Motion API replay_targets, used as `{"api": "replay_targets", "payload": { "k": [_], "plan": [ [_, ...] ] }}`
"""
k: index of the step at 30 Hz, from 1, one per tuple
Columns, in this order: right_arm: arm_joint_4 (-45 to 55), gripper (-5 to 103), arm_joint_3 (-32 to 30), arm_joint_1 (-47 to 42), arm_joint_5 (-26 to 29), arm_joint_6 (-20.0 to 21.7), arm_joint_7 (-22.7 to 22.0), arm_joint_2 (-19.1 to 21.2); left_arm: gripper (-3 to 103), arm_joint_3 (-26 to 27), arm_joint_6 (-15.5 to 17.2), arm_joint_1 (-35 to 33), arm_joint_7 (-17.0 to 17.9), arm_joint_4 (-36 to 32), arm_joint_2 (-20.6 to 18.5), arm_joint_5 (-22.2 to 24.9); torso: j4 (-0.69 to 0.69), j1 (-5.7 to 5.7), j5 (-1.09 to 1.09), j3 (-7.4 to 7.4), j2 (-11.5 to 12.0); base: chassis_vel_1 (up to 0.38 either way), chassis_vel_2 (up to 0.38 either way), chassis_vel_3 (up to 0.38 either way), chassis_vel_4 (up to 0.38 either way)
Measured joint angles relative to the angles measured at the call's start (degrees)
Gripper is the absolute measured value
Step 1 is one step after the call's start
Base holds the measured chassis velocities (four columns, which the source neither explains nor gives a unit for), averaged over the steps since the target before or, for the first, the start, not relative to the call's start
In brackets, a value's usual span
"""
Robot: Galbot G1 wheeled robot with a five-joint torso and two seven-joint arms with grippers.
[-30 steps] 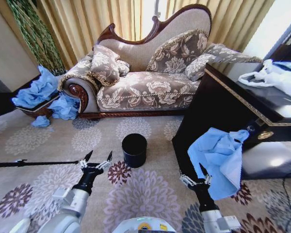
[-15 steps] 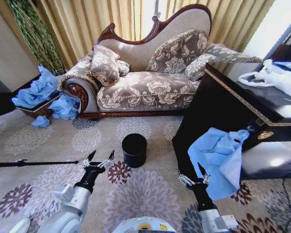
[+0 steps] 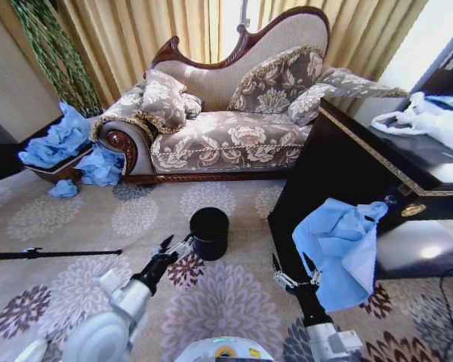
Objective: Place a garbage bag over the trash bin.
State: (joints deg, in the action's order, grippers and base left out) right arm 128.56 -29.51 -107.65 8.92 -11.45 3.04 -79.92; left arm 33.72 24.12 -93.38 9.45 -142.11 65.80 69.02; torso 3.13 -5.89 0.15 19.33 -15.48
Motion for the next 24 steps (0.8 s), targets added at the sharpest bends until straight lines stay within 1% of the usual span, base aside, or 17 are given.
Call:
{"api": "replay_targets", "payload": {
  "k": [1,3,4,5,6,7,8,9,11,12,14,15,17,19,20,23,24],
  "plan": [
    [-0.5,100,0.0,0.1,0.0,0.1,0.0,0.4,100,-1.1,0.9,2.1,1.3,0.5,-1.5,4.6,0.02,0.00,0.00,0.00,0.0,0.000,0.000,0.000,0.000],
    [-1.7,100,0.4,0.3,0.1,0.2,0.0,1.7,100,-4.3,2.3,6.9,2.1,2.6,-4.2,12.1,0.02,0.00,0.00,0.00,0.0,0.000,0.000,0.000,0.000],
    [-2.6,100,0.6,0.5,0.0,0.2,0.0,2.4,100,-6.6,2.7,9.8,2.1,4.3,-5.3,14.6,0.02,0.00,-0.01,0.00,0.0,0.000,0.000,0.000,0.000],
    [-2.6,100,0.6,0.5,0.0,0.2,0.0,2.4,100,-6.6,2.7,9.8,2.1,4.3,-5.3,14.6,0.02,0.00,-0.01,0.00,0.0,0.000,0.000,0.000,0.000],
    [-3.0,100,0.7,0.6,0.0,0.2,0.0,2.8,100,-7.9,2.8,11.3,2.3,5.2,-5.6,15.6,0.02,0.00,-0.01,0.00,0.0,0.000,0.000,0.000,0.000],
    [-4.0,100,0.8,0.9,0.1,0.0,0.0,3.8,100,-11.6,3.4,15.4,3.0,7.8,-6.2,17.8,0.02,-0.01,0.00,0.01,0.0,0.000,0.000,0.000,0.000],
    [-4.4,100,0.9,1.1,0.2,-0.1,0.0,4.2,100,-14.0,3.4,18.0,4.0,9.5,-6.3,18.5,0.01,0.00,0.00,0.00,0.0,0.000,0.000,0.000,0.000],
    [-4.4,100,0.9,1.1,0.2,-0.1,0.0,4.2,100,-14.0,3.4,18.0,4.0,9.5,-6.3,18.5,0.01,0.00,0.00,0.00,0.0,0.000,0.000,0.000,0.000],
    [-5.1,100,1.4,1.4,0.7,-0.4,0.1,4.6,100,-20.1,2.5,24.3,6.8,12.5,-6.5,19.8,0.01,-0.01,0.00,0.01,0.0,0.000,0.000,0.000,0.000],
    [-5.3,100,1.6,1.5,0.7,-0.5,0.1,4.4,100,-24.1,1.6,28.4,8.3,14.1,-6.1,21.2,0.01,-0.01,0.00,0.01,0.0,0.000,0.000,0.000,0.000],
    [-5.4,100,1.7,1.5,0.7,-0.6,0.2,4.3,100,-24.7,1.5,29.1,8.5,14.3,-6.0,21.4,0.01,-0.01,0.00,0.01,0.0,0.000,0.000,0.000,0.000],
    [-5.9,100,2.0,1.7,0.5,-0.7,0.2,3.5,100,-29.4,-0.2,34.7,10.5,16.1,-4.9,23.5,0.03,-0.01,-0.01,0.01,0.0,0.000,0.000,0.000,0.000],
    [-6.4,100,2.3,1.9,0.2,-0.8,0.2,2.9,100,-32.4,-1.0,38.8,11.9,17.6,-3.2,26.0,0.03,-0.01,-0.02,0.01,0.0,0.000,0.000,0.000,0.000],
    [-7.1,100,2.6,2.1,-0.3,-0.8,0.2,2.1,100,-36.5,-1.3,45.2,14.1,20.6,0.8,30.8,0.03,0.00,-0.02,0.00,0.0,0.000,0.000,0.000,0.000],
    [-7.1,100,2.6,2.1,-0.3,-0.8,0.2,2.1,100,-36.5,-1.3,45.2,14.1,20.6,0.8,30.8,0.03,0.00,-0.02,0.00,0.0,0.000,0.000,0.000,0.000],
    [-7.6,100,2.5,2.5,-0.4,-0.6,0.0,1.9,100,-40.9,-1.3,52.2,15.2,25.8,6.0,33.9,0.02,-0.01,-0.02,0.01,0.0,0.000,0.000,0.000,0.000],
    [-7.6,100,2.5,2.5,-0.4,-0.6,0.0,1.9,100,-40.9,-1.3,52.2,15.2,25.8,6.0,33.9,0.02,-0.01,-0.02,0.01,0.0,0.000,0.000,0.000,0.000]
  ]
}}
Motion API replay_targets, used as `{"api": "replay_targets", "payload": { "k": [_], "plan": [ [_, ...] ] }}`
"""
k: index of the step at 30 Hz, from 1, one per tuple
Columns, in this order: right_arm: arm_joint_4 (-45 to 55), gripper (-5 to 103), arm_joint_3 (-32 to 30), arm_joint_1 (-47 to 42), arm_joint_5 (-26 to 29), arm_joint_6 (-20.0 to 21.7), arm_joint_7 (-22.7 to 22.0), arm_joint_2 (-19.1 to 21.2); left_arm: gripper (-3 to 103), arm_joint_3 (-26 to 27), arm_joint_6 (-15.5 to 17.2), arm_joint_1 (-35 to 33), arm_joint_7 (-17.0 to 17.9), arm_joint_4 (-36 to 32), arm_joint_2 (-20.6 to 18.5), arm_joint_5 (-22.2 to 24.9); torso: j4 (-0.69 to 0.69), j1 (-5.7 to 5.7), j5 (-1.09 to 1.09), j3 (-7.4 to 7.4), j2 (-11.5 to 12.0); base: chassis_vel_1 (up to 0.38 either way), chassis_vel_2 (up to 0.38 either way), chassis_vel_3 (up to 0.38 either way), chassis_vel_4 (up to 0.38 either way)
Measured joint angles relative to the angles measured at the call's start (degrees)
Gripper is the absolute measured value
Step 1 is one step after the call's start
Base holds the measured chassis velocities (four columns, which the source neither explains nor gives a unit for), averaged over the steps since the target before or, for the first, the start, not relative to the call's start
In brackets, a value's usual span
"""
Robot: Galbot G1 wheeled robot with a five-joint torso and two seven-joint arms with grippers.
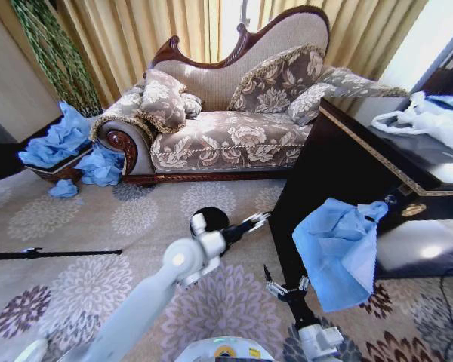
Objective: Place a garbage bag over the trash bin.
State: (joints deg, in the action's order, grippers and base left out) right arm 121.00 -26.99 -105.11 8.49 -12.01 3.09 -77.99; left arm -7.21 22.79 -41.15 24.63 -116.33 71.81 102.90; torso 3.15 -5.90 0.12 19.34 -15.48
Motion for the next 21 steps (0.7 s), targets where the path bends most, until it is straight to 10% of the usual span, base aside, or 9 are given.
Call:
{"api": "replay_targets", "payload": {
  "k": [7,21],
  "plan": [
    [-1.4,100,-0.5,0.7,-0.1,0.2,-0.9,-0.1,100,-6.4,0.9,6.0,-0.2,9.9,9.9,3.3,0.01,0.00,0.01,0.00,0.0,0.000,0.000,0.000,0.000],
    [-1.4,100,-1.7,0.4,0.4,0.4,-1.8,0.2,100,-10.2,3.0,6.4,-5.1,14.1,14.3,5.4,-0.01,0.01,0.02,-0.01,0.0,0.000,0.000,0.000,0.000]
  ]
}}
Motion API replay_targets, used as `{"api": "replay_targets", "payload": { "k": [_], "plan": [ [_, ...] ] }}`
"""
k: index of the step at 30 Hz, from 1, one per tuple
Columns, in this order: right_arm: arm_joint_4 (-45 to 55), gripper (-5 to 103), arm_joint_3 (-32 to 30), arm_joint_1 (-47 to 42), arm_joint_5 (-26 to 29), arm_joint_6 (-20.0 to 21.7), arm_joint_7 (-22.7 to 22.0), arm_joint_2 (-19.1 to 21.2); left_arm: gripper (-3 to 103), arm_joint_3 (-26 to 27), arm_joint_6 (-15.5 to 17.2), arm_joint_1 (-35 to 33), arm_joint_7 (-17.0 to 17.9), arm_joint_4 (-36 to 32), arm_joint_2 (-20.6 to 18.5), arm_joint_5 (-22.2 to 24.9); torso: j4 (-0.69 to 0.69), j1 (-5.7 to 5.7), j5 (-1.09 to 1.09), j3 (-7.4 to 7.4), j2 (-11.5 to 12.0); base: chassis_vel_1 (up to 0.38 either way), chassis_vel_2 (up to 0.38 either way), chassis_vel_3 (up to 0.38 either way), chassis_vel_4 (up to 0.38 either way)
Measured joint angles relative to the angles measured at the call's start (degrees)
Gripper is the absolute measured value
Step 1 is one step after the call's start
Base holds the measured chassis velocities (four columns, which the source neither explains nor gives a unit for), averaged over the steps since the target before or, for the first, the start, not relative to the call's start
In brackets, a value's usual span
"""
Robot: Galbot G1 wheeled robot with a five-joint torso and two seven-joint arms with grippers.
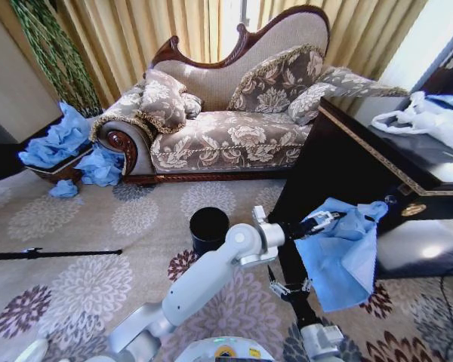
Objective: Place a garbage bag over the trash bin.
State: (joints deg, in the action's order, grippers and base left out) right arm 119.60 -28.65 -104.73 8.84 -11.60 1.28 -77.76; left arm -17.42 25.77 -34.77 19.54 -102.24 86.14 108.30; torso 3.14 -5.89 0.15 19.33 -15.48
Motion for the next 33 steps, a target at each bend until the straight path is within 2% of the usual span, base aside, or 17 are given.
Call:
{"api": "replay_targets", "payload": {
  "k": [8,11,12,15,18,19,20,22,23,25,27,29,30,33],
  "plan": [
    [-0.3,100,-0.4,-1.0,-0.8,0.1,0.0,-0.1,102,0.2,1.3,0.0,-3.5,0.7,0.5,0.2,0.01,0.00,0.00,0.00,0.0,0.000,0.000,0.000,0.000],
    [-0.5,100,-0.3,-1.0,-0.8,0.1,0.0,0.0,89,0.0,1.9,-0.3,-5.3,1.5,0.7,-0.2,0.01,0.00,0.00,0.00,0.0,0.000,0.000,0.000,0.000],
    [-0.5,100,-0.3,-1.0,-0.8,0.1,0.0,0.0,89,0.0,1.9,-0.3,-5.3,1.5,0.7,-0.2,0.01,0.00,0.00,0.00,0.0,0.000,0.000,0.000,0.000],
    [-0.7,100,-0.3,-0.9,-0.9,0.0,0.0,0.2,73,0.0,2.2,-0.6,-6.8,2.2,1.4,-1.0,0.01,0.00,0.00,0.00,0.0,0.000,0.000,0.000,0.000],
    [-0.7,100,-0.3,-0.9,-0.9,0.0,0.0,0.3,67,0.1,2.3,-0.7,-7.1,2.6,1.7,-1.2,0.01,0.00,0.00,0.00,0.0,0.000,0.000,0.000,0.000],
    [-0.7,100,-0.3,-0.9,-0.9,0.0,0.0,0.3,61,0.2,2.4,-0.7,-7.6,3.0,2.0,-1.5,0.01,0.00,0.00,0.00,0.0,0.000,0.000,0.000,0.000],
    [-1.1,100,-0.3,-1.0,-1.1,-0.4,0.0,0.2,50,0.3,2.4,-0.8,-8.3,3.9,2.8,-2.3,0.01,0.00,0.00,0.00,0.0,0.000,0.000,0.000,0.000],
    [-1.3,100,-0.3,-1.0,-1.4,-0.6,0.0,0.2,40,0.5,2.3,-1.0,-8.7,4.1,3.1,-2.6,0.01,0.00,0.00,0.00,0.0,0.000,0.000,0.000,0.000],
    [-1.3,100,-0.3,-1.0,-1.4,-0.6,0.0,0.2,40,0.5,2.3,-1.0,-8.7,4.1,3.1,-2.6,0.01,0.00,0.00,0.00,0.0,0.000,0.000,0.000,0.000],
    [-1.5,100,-0.2,-1.1,-1.7,-0.8,0.0,0.0,29,0.8,2.2,-1.2,-9.0,4.4,3.4,-3.0,0.01,0.00,0.00,0.00,0.0,0.000,0.000,0.000,0.000],
    [-1.6,100,-0.1,-1.1,-1.9,-0.8,0.0,0.0,29,0.9,2.2,-1.4,-9.0,4.4,3.5,-3.2,0.01,0.00,0.00,0.00,0.0,0.000,0.000,0.000,0.000],
    [-1.7,100,0.0,-1.1,-2.2,-0.9,0.0,-0.1,19,1.1,2.1,-1.6,-9.1,4.3,3.6,-3.5,0.01,0.00,0.00,0.00,0.0,0.000,0.000,0.000,0.000],
    [-1.7,100,0.0,-1.1,-2.2,-0.9,0.0,-0.1,19,1.1,2.1,-1.6,-9.1,4.3,3.6,-3.5,0.01,0.00,0.00,0.00,0.0,0.000,0.000,0.000,0.000],
    [-1.9,100,0.2,-0.9,-2.2,-0.9,0.0,-0.1,3,1.2,2.0,-1.8,-9.0,3.5,3.4,-3.8,0.01,0.00,0.00,0.00,0.0,0.000,0.000,0.000,0.000]
  ]
}}
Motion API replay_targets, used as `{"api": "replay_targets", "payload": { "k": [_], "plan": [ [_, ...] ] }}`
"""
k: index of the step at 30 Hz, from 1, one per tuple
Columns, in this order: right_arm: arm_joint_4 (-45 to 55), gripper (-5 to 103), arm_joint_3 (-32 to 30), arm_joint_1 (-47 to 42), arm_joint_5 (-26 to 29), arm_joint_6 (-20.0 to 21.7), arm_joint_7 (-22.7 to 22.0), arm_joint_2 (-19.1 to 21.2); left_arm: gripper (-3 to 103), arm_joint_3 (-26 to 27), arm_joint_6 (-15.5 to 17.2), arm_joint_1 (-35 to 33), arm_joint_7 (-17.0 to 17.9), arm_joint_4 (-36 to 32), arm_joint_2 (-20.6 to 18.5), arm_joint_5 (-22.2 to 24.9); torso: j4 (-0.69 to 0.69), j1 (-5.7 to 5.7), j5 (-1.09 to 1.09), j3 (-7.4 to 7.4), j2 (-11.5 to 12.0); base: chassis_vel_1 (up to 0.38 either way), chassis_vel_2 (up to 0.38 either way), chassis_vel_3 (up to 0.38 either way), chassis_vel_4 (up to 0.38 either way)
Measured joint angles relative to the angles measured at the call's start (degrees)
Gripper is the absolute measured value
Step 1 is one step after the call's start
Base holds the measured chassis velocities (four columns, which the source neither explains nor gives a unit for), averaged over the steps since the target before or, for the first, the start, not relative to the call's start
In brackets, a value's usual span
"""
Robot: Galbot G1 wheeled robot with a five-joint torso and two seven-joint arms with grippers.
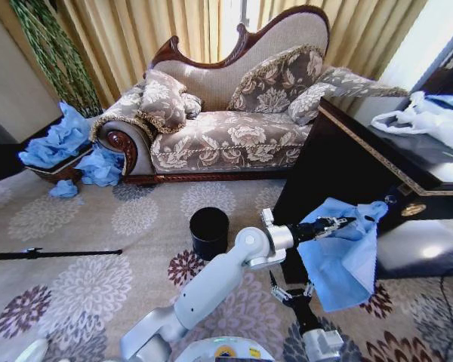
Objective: Place a garbage bag over the trash bin.
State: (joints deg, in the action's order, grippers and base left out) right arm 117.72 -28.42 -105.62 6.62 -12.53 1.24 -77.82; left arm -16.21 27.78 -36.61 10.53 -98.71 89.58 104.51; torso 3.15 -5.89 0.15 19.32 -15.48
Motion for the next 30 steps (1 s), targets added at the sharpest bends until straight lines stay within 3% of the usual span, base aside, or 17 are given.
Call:
{"api": "replay_targets", "payload": {
  "k": [23,30],
  "plan": [
    [-0.5,100,0.1,0.3,-0.5,0.2,-0.4,-0.2,0,1.9,0.1,-1.2,0.7,-2.3,-3.5,-0.8,0.00,0.00,0.00,0.00,0.0,0.000,0.000,0.000,0.000],
    [-0.7,100,0.0,0.3,-0.5,0.1,-0.5,-0.2,0,3.2,2.1,-1.9,2.0,-3.1,-6.1,-1.0,0.00,0.00,0.01,0.00,0.0,0.000,0.000,0.000,0.000]
  ]
}}
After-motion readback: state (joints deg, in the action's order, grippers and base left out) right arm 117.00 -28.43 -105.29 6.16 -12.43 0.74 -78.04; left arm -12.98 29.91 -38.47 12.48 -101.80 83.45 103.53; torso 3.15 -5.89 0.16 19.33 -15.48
